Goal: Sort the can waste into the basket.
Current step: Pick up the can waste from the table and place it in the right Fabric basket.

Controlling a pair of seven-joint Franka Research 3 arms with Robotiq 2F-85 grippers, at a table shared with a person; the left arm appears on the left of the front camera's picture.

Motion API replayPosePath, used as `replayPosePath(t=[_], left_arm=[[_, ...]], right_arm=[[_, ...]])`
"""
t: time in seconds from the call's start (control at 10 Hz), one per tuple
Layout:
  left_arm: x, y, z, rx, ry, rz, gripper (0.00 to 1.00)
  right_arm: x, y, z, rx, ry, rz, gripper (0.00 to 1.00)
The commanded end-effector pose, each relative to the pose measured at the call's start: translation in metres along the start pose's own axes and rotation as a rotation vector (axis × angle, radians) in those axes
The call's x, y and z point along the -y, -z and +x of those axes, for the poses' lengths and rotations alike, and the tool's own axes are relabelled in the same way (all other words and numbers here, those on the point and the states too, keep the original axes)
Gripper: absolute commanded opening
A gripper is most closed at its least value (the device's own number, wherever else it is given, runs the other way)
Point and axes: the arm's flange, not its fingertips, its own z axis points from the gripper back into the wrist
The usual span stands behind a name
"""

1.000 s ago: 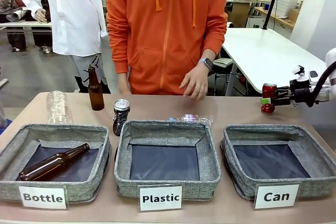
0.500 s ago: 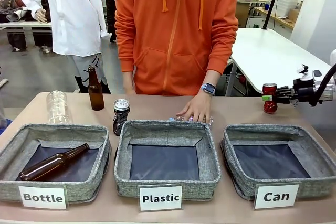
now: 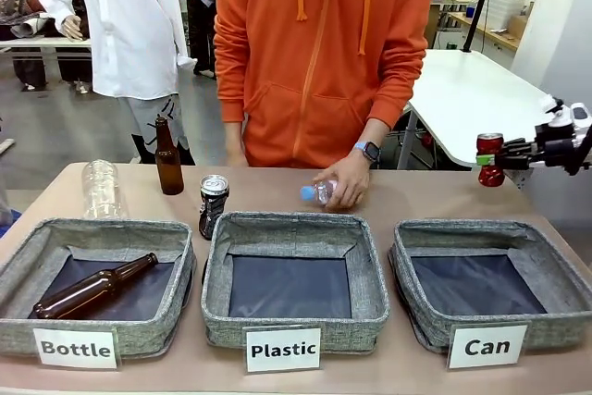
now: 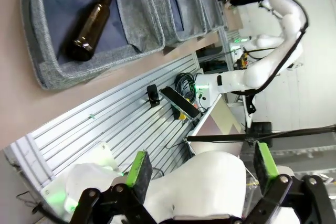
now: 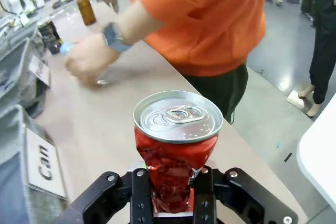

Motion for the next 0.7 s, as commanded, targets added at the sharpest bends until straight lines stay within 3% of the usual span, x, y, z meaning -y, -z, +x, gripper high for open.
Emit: replayPosePath(t=[0.0,0.2,0.3,0.4,0.6], left_arm=[[0.003,-0.003,0.001,0.006,0.001,-0.02,1.0],[0.003,-0.003,0.001,0.006,0.001,-0.02,1.0],[0.003,-0.003,0.001,0.006,0.001,-0.02,1.0],[0.003,-0.003,0.001,0.006,0.001,-0.02,1.0],[0.003,-0.003,0.001,0.006,0.001,-0.02,1.0]], right_arm=[[-0.069,-0.024,0.049,-0.104,0.03,0.073,0.0],[-0.152,-0.039,0.096,-0.278,-0.063,0.27,0.0],[-0.193,-0.034,0.103,-0.364,-0.148,0.368,0.16],[-0.227,-0.028,0.1,-0.482,-0.245,0.497,0.16],[-0.281,-0.008,0.085,-0.67,-0.283,0.701,0.16]])
